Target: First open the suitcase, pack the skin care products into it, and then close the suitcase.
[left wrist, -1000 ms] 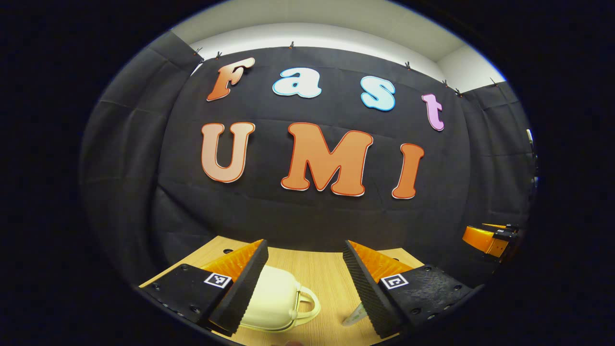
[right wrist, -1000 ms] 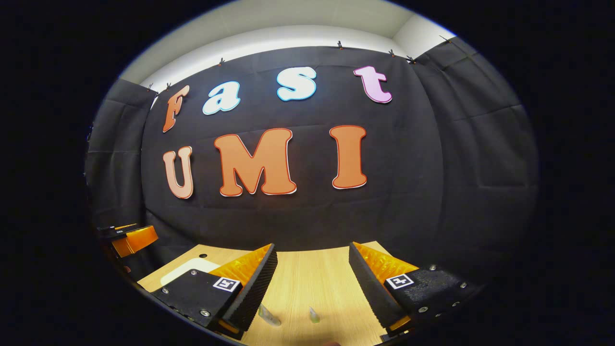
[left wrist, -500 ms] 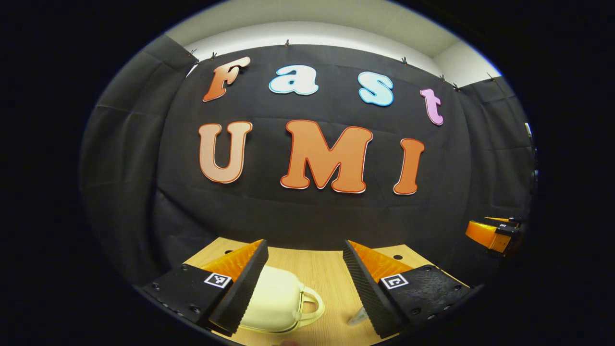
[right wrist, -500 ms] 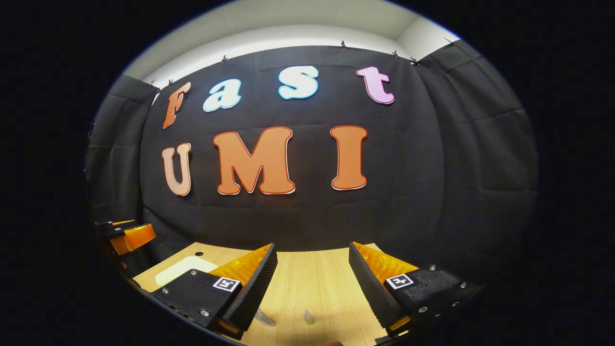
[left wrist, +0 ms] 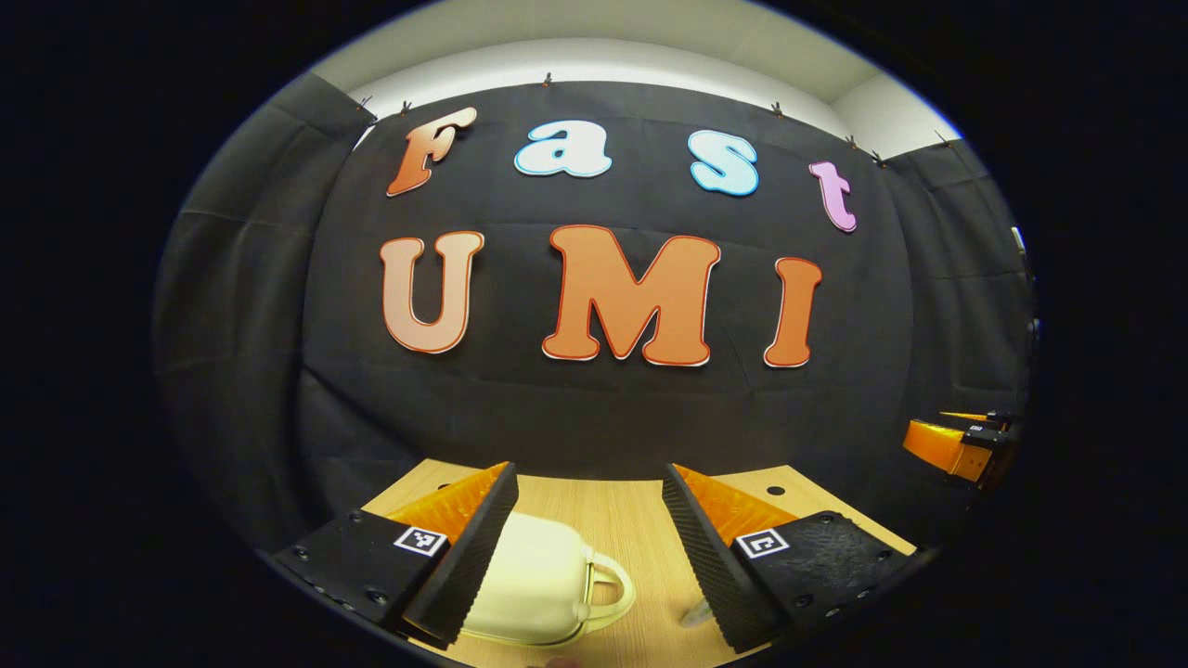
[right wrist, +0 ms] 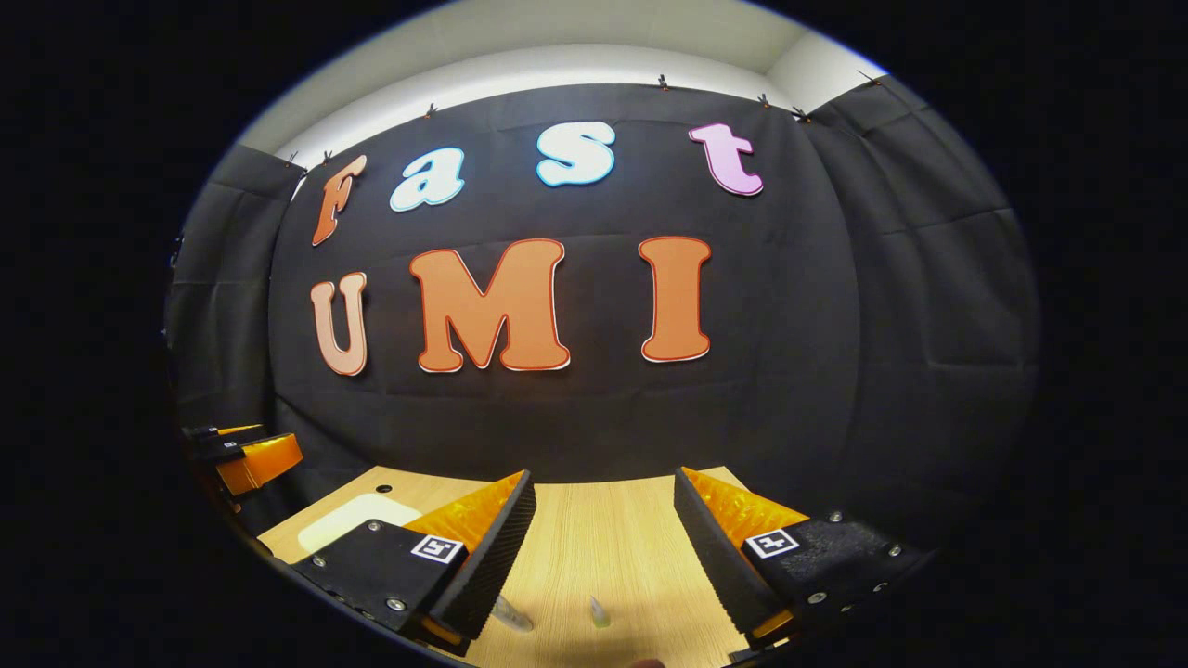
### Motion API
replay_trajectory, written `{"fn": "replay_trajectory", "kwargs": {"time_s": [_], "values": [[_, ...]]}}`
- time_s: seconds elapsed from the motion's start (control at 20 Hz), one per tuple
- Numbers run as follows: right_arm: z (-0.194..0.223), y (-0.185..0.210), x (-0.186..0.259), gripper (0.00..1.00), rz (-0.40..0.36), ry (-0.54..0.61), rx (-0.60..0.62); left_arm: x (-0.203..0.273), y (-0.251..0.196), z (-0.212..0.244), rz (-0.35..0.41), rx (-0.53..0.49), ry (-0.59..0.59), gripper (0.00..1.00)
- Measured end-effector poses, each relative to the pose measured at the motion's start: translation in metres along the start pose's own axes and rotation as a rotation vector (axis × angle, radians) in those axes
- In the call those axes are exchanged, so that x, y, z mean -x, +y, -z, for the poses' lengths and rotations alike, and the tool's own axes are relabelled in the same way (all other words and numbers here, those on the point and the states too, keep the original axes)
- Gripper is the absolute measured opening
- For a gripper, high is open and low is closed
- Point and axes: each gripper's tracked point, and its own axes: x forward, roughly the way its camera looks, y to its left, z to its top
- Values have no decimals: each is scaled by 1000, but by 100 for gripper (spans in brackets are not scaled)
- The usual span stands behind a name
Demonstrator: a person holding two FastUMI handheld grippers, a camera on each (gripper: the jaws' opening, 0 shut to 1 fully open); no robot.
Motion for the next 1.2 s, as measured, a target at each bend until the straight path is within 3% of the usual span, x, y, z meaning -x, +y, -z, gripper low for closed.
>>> {"fn": "replay_trajectory", "kwargs": {"time_s": [0.2, 0.4, 0.6, 0.75, 0.9, 1.1, 1.2], "values": [[8, -2, 0, 95, 4, 20, 6, -4, -7, 15, 23, -95, -7, 97], [23, -10, 1, 95, 23, 63, 2, -9, -9, 60, 25, -289, 50, 97], [37, -21, 2, 95, 37, 103, -5, -16, -24, 130, 96, -502, 154, 98], [46, -32, 4, 95, 56, 128, -6, -10, -38, 186, 174, -604, 249, 98], [57, -46, 6, 95, 85, 155, -5, -16, -38, 215, 177, -718, 302, 98], [75, -66, 10, 95, 126, 206, -15, -26, -34, 234, 174, -966, 305, 98], [81, -75, 12, 95, 147, 224, -19, -33, -34, 247, 185, -1009, 330, 98]]}}
